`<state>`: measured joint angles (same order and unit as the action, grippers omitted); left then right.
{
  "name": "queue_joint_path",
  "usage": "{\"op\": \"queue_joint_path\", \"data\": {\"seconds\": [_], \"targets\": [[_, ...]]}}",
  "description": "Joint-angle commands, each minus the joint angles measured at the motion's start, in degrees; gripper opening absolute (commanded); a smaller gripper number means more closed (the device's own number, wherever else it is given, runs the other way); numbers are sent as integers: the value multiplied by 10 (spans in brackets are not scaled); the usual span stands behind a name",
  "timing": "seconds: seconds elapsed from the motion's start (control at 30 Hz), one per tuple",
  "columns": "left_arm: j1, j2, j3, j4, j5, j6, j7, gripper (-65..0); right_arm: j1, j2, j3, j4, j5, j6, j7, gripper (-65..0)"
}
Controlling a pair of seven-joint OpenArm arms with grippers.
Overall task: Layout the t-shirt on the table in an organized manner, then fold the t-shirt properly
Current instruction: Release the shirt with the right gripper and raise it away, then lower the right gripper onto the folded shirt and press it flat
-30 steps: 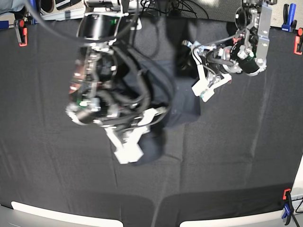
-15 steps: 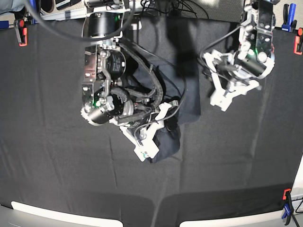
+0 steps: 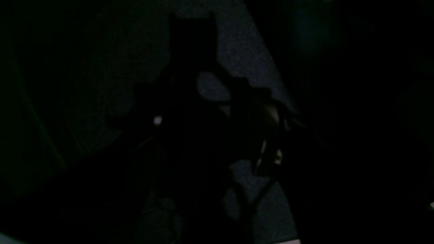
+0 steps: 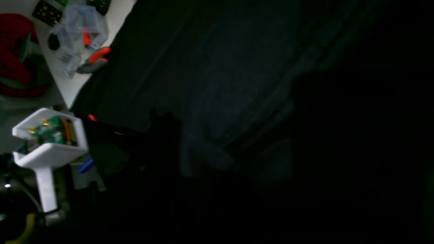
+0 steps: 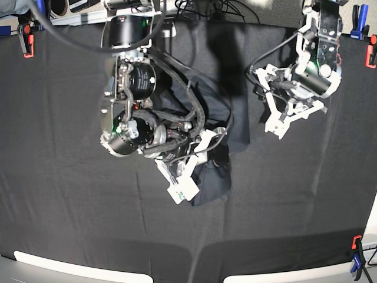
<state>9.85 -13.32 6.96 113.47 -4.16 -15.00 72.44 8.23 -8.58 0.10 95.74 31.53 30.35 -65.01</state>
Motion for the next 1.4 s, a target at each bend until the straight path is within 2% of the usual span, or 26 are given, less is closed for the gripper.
{"op": "queue_joint_path", "data": {"seconds": [0.0, 0.07, 0.17, 0.33, 0.47, 0.57, 0.77, 0.87, 0.9, 0.97, 1.07, 1.2, 1.37], "targets": [[-5, -2, -2, 10, 3, 4, -5, -364, 13, -4, -2, 11, 31, -4, 17, -423], [-5, -2, -2, 10, 3, 4, -5, -364, 13, -4, -2, 11, 75, -4, 17, -352], [-5, -2, -2, 10, 3, 4, -23, -364, 14, -4, -2, 11, 159, -2, 17, -350], [-5, -6, -2, 10, 12, 4, -26, -364, 20, -4, -2, 11, 274, 67, 2, -350], [-4, -24, -2, 10, 65, 7, -26, -364, 33, -4, -2, 11, 301, 85, 2, -350], [-4, -51, -2, 10, 104, 49, -31, -364, 54, -4, 0, 12, 284, 88, 2, -350], [-5, -103, -2, 10, 106, 115, -35, -364, 68, -4, 12, 78, 110, 85, 2, -351], [-5, -115, -2, 10, 102, 127, -35, -364, 45, -4, 49, 157, 9, 82, 2, -351], [-5, -115, -2, 10, 99, 127, -35, -364, 31, -4, 65, 185, -6, 73, 2, -351], [-5, -115, -2, 10, 90, 127, -37, -364, -5, -2, 105, 236, -14, 56, 2, -351], [-5, -115, -2, 10, 74, 127, -42, -364, -68, 17, 171, 282, -13, 57, 2, -351], [-5, -115, -2, 10, 52, 127, -51, -364, -137, 40, 255, 282, -14, 59, 3, -351], [-5, -115, -2, 10, 45, 127, -52, -364, -176, 41, 333, 276, -14, 59, 23, -351]]}}
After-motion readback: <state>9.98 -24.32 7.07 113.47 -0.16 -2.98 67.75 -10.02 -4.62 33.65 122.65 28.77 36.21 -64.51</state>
